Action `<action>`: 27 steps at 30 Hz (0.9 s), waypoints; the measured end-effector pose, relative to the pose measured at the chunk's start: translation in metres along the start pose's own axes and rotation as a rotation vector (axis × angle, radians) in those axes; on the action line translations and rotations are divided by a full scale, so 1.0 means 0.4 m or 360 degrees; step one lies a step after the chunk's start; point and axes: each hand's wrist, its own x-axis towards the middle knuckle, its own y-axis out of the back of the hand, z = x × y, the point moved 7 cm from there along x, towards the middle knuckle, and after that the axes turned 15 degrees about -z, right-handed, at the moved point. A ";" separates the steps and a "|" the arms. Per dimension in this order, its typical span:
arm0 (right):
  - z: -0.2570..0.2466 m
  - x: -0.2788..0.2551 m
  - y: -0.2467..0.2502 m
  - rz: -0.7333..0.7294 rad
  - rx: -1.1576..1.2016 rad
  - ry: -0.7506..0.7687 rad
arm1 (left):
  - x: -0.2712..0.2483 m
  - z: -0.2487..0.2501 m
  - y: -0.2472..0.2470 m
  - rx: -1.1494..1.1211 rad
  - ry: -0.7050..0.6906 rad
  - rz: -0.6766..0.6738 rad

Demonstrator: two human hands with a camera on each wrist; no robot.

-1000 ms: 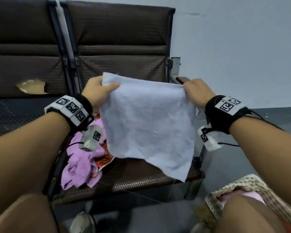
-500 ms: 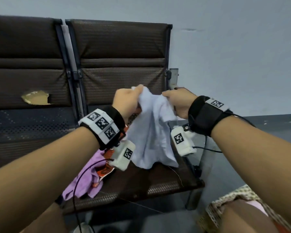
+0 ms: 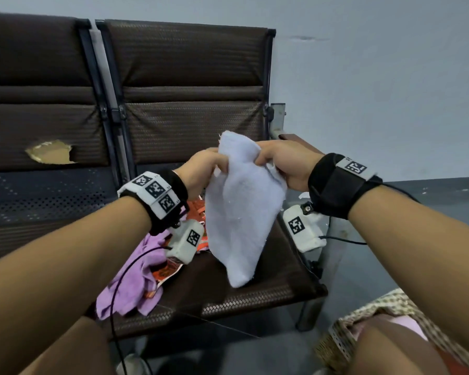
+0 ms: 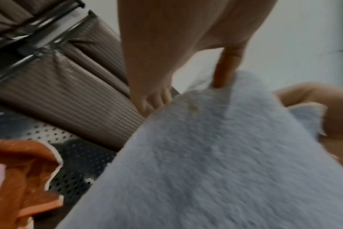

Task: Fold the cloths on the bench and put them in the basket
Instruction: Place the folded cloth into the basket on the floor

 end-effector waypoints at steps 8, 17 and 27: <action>0.008 0.027 0.143 0.0192 -0.1480 -0.0443 | 0.062 0.016 0.073 0.0311 -0.0096 0.0297; -0.048 0.013 0.211 0.0852 -0.0987 0.0341 | 0.082 0.105 0.135 0.0731 -0.0385 0.0798; 0.312 0.010 0.045 -0.0006 -0.1093 -0.0273 | 0.004 -0.310 0.082 0.1238 0.0480 0.0046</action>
